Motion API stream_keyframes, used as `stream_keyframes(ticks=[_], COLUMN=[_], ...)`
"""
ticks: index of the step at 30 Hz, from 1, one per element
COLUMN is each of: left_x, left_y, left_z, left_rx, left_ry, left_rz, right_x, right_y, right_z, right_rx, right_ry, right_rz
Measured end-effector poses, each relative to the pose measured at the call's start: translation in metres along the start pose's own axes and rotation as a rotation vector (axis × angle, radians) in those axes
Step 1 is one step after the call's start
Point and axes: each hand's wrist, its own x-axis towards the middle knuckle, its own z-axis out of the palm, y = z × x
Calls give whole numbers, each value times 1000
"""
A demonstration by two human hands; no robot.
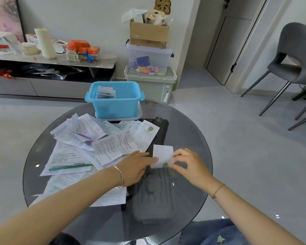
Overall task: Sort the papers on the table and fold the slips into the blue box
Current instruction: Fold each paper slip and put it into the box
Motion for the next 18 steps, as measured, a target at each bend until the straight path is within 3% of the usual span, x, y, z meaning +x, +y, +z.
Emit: stream_keyframes(ticks=[3,9,12,15,18], left_x=[0,4,1,-1,-3], left_y=[-2,1,4,7,14], left_z=[-4,-7,-8,-4,-1], left_rx=[-201,-262,-119,136,179], left_ry=[14,74,114,272,121], left_rz=[-38,-62,-59,7,8], right_x=[8,26,32,37,39], right_y=[-10,-7,-4,-1,-1], right_z=[1,6,8,8,10], right_rx=[336,372,328,291,272], right_ry=[51,97,74,42,25], right_rz=[278,429,444,468,472])
